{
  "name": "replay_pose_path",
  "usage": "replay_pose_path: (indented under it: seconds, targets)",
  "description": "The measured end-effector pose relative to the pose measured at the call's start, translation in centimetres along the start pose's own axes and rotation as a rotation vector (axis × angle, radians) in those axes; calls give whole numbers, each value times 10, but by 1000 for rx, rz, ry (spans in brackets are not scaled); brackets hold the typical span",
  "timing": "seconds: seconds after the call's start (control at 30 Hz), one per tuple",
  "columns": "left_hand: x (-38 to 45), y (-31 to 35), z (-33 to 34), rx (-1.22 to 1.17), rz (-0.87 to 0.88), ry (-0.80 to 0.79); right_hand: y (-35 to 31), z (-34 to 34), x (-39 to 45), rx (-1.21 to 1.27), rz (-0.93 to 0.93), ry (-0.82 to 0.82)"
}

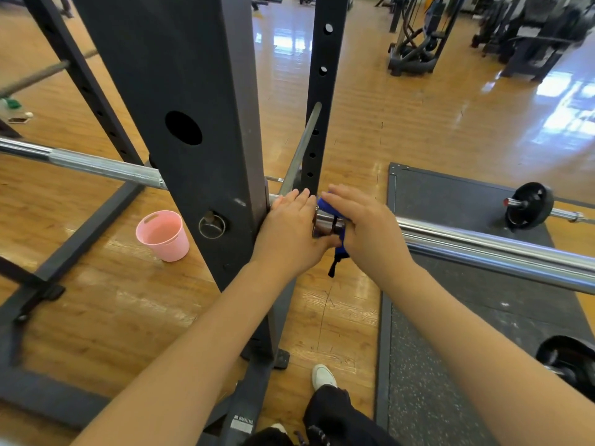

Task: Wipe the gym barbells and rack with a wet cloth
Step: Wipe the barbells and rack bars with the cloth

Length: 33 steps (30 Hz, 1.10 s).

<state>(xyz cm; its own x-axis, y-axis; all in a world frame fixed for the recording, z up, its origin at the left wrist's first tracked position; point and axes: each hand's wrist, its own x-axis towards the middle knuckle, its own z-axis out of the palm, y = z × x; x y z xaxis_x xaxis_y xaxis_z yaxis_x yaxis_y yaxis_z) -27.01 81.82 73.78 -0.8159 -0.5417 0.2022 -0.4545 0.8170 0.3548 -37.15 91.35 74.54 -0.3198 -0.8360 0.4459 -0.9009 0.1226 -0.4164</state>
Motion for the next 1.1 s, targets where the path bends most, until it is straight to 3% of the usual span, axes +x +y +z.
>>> replay_pose_path:
  seconds: [0.2,0.37,0.57,0.77,0.9,1.1]
  targets:
    - [-2,-2,3,72,28,11,3,6,-29,-81,-123,13]
    - [-2,-1,0,82,26,9,6,3,4,52,83,49]
    - [0,-2,1,56,31,16,12,4,-11,55,31,135]
    - [-5,-1,5,73,61,87,12,-1,2,132,162,159]
    - [-5,4,8,61,18,155,6,4,4,63,9,81]
    - [-6,-7,14,134,102,59,15,11,-35,-89,-193,75]
